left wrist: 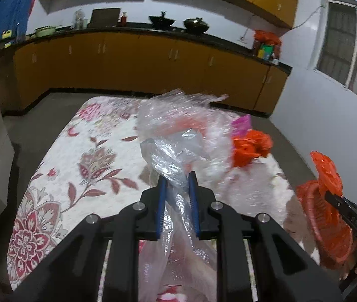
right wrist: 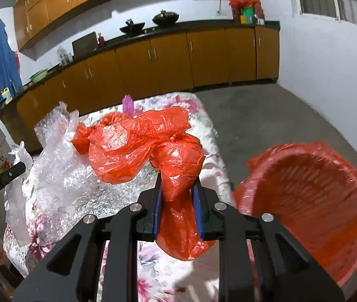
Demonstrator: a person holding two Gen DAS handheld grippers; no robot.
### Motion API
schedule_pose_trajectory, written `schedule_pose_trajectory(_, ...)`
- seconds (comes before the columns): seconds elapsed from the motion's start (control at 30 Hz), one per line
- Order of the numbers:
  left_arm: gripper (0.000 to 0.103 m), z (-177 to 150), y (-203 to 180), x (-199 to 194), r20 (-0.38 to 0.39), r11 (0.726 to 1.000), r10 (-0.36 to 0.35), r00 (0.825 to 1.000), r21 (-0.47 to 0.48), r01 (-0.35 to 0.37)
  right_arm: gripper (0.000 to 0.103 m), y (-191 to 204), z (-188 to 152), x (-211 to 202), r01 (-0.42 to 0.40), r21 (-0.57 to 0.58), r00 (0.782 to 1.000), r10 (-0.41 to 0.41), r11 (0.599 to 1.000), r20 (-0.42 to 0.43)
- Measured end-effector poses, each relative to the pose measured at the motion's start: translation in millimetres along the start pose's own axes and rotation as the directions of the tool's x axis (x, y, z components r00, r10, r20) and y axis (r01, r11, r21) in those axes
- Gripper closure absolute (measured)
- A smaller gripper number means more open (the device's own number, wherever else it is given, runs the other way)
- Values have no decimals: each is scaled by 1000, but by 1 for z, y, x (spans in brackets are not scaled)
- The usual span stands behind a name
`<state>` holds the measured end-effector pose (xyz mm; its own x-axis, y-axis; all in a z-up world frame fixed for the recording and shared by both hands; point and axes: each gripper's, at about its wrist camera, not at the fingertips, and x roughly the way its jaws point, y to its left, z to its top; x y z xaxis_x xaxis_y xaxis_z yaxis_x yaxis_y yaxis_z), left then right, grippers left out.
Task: Collect trash
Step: 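Carry both held items over the red basket and open both tools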
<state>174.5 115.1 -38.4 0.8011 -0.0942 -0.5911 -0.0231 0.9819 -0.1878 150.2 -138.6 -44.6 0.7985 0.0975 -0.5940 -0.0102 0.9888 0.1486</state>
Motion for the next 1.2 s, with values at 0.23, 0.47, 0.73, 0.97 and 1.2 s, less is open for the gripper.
schedule_pose_trajectory(0.23, 84, 6, -40, -16, 21, 996, -69, 997, 56, 68, 81, -27, 6, -37, 46, 33, 997, -48, 998, 60)
schedule_pose_trajectory(0.47, 84, 8, -81, -26, 20, 985, -142, 990, 105, 139, 81, -55, 12, -68, 103, 84, 988, -111, 991, 111)
schedule_pose_trajectory(0.73, 84, 3, -129, -31, -3, 962, -234, 972, 145, 232, 81, -89, 12, -95, 159, 157, 974, -181, 975, 138)
schedule_pose_trajectory(0.97, 84, -6, -175, -32, -39, 930, -316, 948, 184, 318, 81, -115, 3, -109, 194, 207, 964, -226, 959, 141)
schedule_pose_trajectory(1.2, 84, -13, -212, -28, -79, 899, -377, 923, 210, 385, 81, -132, -1, -119, 199, 245, 959, -240, 949, 152)
